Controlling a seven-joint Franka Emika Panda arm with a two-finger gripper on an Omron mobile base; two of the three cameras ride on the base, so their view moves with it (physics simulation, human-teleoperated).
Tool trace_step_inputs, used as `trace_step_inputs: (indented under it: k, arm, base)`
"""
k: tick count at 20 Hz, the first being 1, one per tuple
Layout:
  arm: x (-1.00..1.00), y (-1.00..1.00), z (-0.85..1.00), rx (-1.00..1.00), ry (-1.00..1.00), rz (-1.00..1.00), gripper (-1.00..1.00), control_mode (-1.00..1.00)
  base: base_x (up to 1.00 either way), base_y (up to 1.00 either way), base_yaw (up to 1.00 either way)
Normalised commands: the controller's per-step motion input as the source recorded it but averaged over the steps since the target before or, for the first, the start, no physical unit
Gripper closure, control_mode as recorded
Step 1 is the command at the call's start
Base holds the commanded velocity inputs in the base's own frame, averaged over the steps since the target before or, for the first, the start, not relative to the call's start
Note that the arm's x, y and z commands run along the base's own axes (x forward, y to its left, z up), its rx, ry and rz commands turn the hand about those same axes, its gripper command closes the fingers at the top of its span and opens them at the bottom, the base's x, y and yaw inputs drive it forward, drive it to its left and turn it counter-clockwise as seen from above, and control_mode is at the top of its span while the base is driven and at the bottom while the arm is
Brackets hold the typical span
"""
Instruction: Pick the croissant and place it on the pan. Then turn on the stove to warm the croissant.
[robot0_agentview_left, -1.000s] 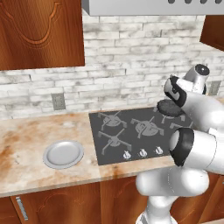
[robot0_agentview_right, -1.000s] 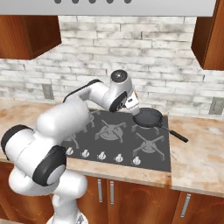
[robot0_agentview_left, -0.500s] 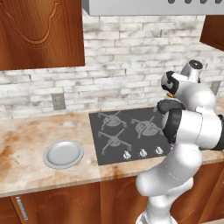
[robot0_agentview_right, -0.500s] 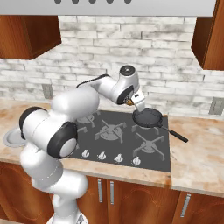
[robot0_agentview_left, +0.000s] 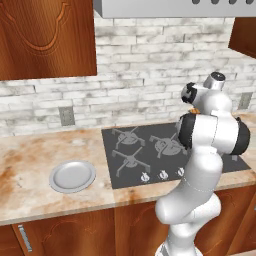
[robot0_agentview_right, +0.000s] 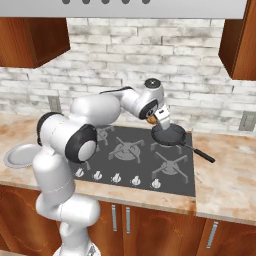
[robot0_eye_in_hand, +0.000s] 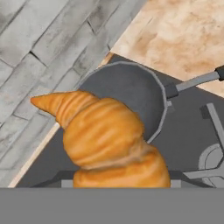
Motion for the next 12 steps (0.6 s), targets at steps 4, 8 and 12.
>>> trace_step_inputs:
  k: [4, 8, 12]
  arm:
    - [0.39, -0.13, -0.4, 0.0, 0.06, -0.01, 1.0, -1.0]
    - [0.38, -0.16, -0.4, 0.0, 0.04, -0.01, 1.0, -1.0]
    - [0.32, -0.17, -0.36, 0.0, 0.02, -0.01, 1.0, -1.0]
  base:
    - [0.0, 0.0, 0.0]
    - [0.0, 0.0, 0.0]
    - [0.0, 0.0, 0.0]
